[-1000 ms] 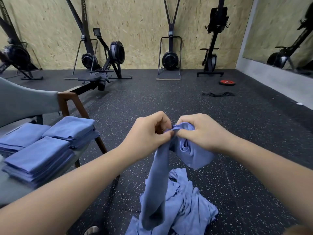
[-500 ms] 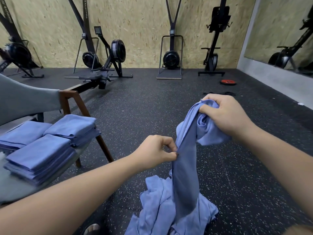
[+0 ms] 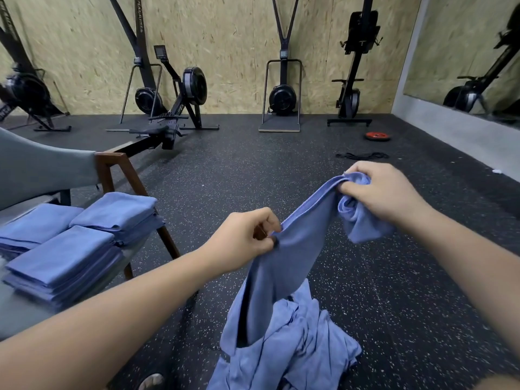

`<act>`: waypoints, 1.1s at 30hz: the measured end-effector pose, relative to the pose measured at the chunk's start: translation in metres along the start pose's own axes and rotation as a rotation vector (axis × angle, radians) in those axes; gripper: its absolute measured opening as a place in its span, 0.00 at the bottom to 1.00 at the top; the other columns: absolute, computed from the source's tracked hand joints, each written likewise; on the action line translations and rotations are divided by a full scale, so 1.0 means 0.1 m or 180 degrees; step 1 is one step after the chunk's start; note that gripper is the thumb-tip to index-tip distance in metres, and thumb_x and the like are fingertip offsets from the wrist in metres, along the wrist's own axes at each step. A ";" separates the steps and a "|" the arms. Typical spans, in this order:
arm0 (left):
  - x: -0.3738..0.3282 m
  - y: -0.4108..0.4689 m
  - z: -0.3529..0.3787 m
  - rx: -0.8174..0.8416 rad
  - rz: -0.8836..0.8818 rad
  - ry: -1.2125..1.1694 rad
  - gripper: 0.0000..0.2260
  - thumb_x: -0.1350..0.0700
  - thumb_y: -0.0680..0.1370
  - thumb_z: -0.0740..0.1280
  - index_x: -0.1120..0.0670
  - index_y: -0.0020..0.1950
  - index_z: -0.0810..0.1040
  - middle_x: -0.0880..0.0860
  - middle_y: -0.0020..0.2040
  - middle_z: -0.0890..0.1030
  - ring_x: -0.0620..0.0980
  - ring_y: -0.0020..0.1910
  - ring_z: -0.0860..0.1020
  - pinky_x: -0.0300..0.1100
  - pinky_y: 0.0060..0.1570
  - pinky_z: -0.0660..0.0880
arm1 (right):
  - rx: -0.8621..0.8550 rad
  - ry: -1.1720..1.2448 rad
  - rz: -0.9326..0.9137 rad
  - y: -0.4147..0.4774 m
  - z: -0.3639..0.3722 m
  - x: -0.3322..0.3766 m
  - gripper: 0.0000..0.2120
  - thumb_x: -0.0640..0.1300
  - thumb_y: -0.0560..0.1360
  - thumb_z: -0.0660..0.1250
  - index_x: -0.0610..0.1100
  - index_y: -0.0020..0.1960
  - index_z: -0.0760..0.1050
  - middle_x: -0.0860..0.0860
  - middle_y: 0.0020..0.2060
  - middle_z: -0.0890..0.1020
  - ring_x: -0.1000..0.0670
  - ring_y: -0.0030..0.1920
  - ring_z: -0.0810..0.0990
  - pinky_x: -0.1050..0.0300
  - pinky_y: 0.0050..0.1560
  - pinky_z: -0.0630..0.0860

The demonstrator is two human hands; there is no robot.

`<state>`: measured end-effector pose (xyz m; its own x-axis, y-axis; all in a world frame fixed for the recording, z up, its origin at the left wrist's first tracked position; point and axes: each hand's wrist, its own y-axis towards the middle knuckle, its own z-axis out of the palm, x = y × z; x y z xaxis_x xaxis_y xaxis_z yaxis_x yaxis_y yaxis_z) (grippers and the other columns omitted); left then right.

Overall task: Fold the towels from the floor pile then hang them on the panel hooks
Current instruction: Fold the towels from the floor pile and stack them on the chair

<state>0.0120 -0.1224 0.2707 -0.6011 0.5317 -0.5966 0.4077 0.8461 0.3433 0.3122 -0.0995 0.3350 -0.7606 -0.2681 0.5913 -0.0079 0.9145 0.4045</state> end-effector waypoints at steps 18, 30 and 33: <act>-0.33 -0.03 -0.21 0.0043 0.0507 -0.0005 0.09 0.62 0.76 0.76 0.49 0.48 0.81 0.45 0.41 0.84 0.46 0.39 0.81 0.33 0.42 0.73 | 0.1931 0.1009 -0.0468 -0.40 0.59 0.35 0.08 0.49 0.77 0.79 0.51 0.43 0.81 0.52 0.36 0.78 0.58 0.39 0.73 0.57 0.43 0.69; -0.10 -0.08 -0.08 0.0026 0.0147 0.0213 0.11 0.59 0.71 0.78 0.47 0.45 0.79 0.46 0.37 0.82 0.48 0.37 0.79 0.45 0.43 0.78 | 0.1006 0.0722 -0.0720 -0.23 0.38 0.27 0.13 0.50 0.78 0.78 0.51 0.40 0.76 0.60 0.33 0.72 0.58 0.36 0.67 0.61 0.38 0.64; -0.03 -0.07 -0.09 0.0005 0.0087 0.0339 0.10 0.58 0.71 0.77 0.46 0.45 0.79 0.45 0.34 0.80 0.45 0.34 0.76 0.42 0.40 0.75 | 0.0717 0.0710 -0.0635 -0.17 0.29 0.23 0.13 0.49 0.78 0.78 0.46 0.40 0.77 0.57 0.32 0.71 0.58 0.34 0.66 0.62 0.36 0.64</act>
<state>0.0050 -0.1299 0.2769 -0.6593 0.5557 -0.5065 0.4260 0.8312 0.3573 0.2761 -0.1124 0.3209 -0.5696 -0.4844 0.6640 -0.3031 0.8747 0.3781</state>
